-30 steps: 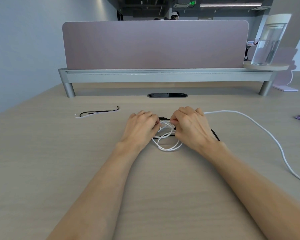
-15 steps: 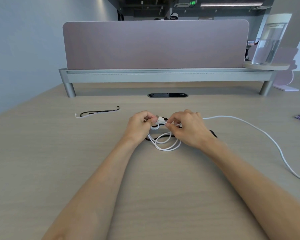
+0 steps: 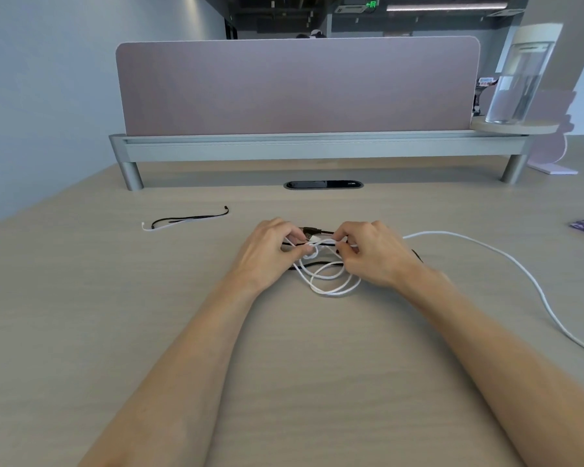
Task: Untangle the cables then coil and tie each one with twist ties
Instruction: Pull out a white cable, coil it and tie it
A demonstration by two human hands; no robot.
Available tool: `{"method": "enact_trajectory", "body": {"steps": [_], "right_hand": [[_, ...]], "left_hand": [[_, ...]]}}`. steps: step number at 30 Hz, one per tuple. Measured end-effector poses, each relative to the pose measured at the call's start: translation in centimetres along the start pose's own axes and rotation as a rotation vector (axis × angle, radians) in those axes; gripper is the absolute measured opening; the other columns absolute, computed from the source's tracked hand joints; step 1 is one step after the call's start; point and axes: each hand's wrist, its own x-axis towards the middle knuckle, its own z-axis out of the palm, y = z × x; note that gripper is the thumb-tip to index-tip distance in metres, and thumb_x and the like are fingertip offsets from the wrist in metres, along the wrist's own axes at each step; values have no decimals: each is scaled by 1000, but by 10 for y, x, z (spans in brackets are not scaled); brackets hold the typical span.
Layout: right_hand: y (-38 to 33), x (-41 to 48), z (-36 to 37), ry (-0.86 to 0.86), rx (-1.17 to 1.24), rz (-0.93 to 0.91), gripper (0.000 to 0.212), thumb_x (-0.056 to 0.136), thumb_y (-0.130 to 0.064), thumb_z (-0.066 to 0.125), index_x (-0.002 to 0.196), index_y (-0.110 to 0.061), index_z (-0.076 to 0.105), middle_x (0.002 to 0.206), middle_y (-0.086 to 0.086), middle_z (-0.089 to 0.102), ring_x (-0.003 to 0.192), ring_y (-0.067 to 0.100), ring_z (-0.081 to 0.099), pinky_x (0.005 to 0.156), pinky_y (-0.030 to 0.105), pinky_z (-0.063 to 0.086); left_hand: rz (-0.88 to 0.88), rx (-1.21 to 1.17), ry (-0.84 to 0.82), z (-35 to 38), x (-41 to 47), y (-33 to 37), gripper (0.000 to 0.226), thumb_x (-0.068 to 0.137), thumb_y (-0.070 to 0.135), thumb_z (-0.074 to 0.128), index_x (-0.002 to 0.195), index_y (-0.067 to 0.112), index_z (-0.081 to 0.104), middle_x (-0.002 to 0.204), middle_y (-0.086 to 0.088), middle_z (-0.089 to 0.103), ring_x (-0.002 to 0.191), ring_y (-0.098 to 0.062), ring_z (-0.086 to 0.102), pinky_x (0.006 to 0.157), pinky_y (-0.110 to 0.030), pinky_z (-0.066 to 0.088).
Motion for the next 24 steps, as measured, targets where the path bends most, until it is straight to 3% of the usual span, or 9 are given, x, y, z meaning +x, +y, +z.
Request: {"method": "enact_trajectory", "body": {"steps": [3, 5, 8, 11, 17, 21, 24], "right_hand": [[3, 2, 2, -5, 15, 20, 18, 92, -22, 49, 106, -20, 59, 64, -12, 48, 78, 25, 53, 66, 29, 33], [5, 2, 2, 6, 34, 31, 14, 92, -21, 47, 103, -20, 56, 65, -11, 52, 78, 27, 54, 64, 30, 32], [6, 2, 1, 35, 59, 48, 11, 93, -22, 46, 101, -21, 54, 71, -6, 61, 80, 28, 57, 64, 33, 38], [5, 2, 0, 36, 94, 61, 11, 93, -23, 46, 100, -21, 55, 67, -6, 61, 76, 26, 57, 67, 35, 44], [5, 1, 3, 61, 73, 30, 14, 94, -22, 47, 103, -21, 58, 62, -9, 57, 74, 25, 55, 66, 34, 41], [3, 1, 4, 98, 46, 27, 15, 94, -23, 48, 104, -22, 59, 72, -7, 63, 85, 30, 61, 73, 37, 46], [5, 2, 5, 135, 1, 23, 16, 94, -24, 47, 105, -22, 59, 85, -1, 71, 90, 32, 61, 71, 35, 42]], "left_hand": [[50, 87, 45, 0, -2, 0, 17, 84, 39, 69, 93, 24, 72, 96, 11, 61, 97, -12, 48, 80, -27, 40], [81, 113, 111, -1, -3, 1, 26, 84, 36, 70, 105, 22, 70, 112, 6, 57, 108, -15, 44, 89, -27, 40], [47, 78, 220, -1, -6, 3, 62, 75, 35, 78, 127, 15, 51, 133, 0, 39, 122, -16, 35, 98, -22, 32], [-37, 52, 188, 3, -7, 5, 86, 70, 35, 81, 139, 13, 35, 139, -1, 35, 127, -18, 33, 98, -20, 29], [-118, 137, 180, 2, -6, 8, 73, 72, 32, 75, 135, 14, 43, 130, 1, 48, 122, -19, 39, 96, -30, 38], [-82, 206, 229, 0, -5, 9, 57, 78, 34, 68, 130, 16, 54, 126, 5, 54, 118, -17, 44, 93, -33, 42], [-24, 210, 197, 1, -5, 10, 46, 87, 30, 61, 131, 14, 58, 128, 4, 55, 119, -18, 43, 93, -35, 44]]}}
